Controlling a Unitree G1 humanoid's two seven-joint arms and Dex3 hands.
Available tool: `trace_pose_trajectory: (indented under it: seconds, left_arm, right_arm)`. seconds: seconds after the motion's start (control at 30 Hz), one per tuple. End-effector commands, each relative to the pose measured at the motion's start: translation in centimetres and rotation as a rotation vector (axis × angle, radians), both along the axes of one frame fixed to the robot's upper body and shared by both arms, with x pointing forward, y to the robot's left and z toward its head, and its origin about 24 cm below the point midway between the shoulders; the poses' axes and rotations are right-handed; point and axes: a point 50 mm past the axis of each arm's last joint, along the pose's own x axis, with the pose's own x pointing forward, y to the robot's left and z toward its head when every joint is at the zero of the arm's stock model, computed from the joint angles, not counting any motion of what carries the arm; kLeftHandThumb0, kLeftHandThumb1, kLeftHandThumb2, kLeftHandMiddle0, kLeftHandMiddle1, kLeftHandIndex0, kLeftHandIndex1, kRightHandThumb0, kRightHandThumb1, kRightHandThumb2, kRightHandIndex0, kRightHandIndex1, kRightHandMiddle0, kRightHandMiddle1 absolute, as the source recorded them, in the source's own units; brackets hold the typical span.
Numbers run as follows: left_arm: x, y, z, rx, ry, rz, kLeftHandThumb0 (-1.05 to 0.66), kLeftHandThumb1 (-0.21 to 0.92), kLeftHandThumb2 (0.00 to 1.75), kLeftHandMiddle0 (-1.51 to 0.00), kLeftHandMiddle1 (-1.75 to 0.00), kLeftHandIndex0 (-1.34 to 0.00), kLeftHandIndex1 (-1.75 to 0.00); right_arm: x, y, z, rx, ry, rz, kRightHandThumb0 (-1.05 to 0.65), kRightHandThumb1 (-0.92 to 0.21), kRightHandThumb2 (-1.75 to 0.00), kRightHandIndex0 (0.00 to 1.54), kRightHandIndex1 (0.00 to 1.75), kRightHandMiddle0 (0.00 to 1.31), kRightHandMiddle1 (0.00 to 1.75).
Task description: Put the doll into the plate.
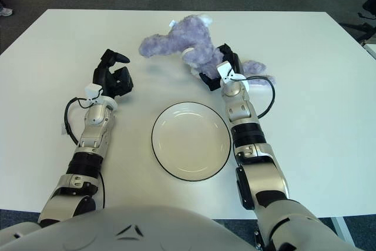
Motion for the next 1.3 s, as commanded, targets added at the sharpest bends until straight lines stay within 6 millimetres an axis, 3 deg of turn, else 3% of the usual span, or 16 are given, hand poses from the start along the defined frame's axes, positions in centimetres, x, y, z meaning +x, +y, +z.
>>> trace_pose_trajectory:
  seconds: [0.0, 0.37, 0.7, 1.27]
  left_arm:
    - [-1.9, 0.9, -3.9, 0.001, 0.146, 0.023, -0.41, 0.55, 1.03, -1.11, -1.75, -0.43, -1.75]
    - [-1.7, 1.1, -4.1, 0.002, 0.148, 0.021, -0.41, 0.53, 1.04, -1.11, -1.75, -0.44, -1.75]
    - [-1.5, 1.1, -4.2, 0.006, 0.157, 0.024, -0.42, 0.52, 1.06, -1.11, -1.75, -0.45, -1.75]
    - [-1.1, 1.7, -4.3, 0.009, 0.159, 0.026, -0.42, 0.51, 1.08, -1.11, -1.75, -0.46, -1.75]
  right_arm:
    - [-0.5, -0.5, 1.0, 0.065, -0.046, 0.037, 0.0, 0.08, -1.59, 1.02, 1.24, 0.79, 1.75]
    - [-2.1, -1.4, 3.9, 0.144, -0.139, 0.086, 0.0, 0.08, -1.62, 1.01, 1.33, 0.75, 1.75]
    - [-3.7, -1.9, 6.0, 0.291, -0.154, 0.11, 0.0, -0.02, -1.52, 0.96, 1.31, 0.68, 1.75]
    - [-4.2, -1.6, 6.4, 0.479, -0.064, 0.223, 0.0, -0.2, -1.29, 0.88, 1.22, 0.58, 1.75]
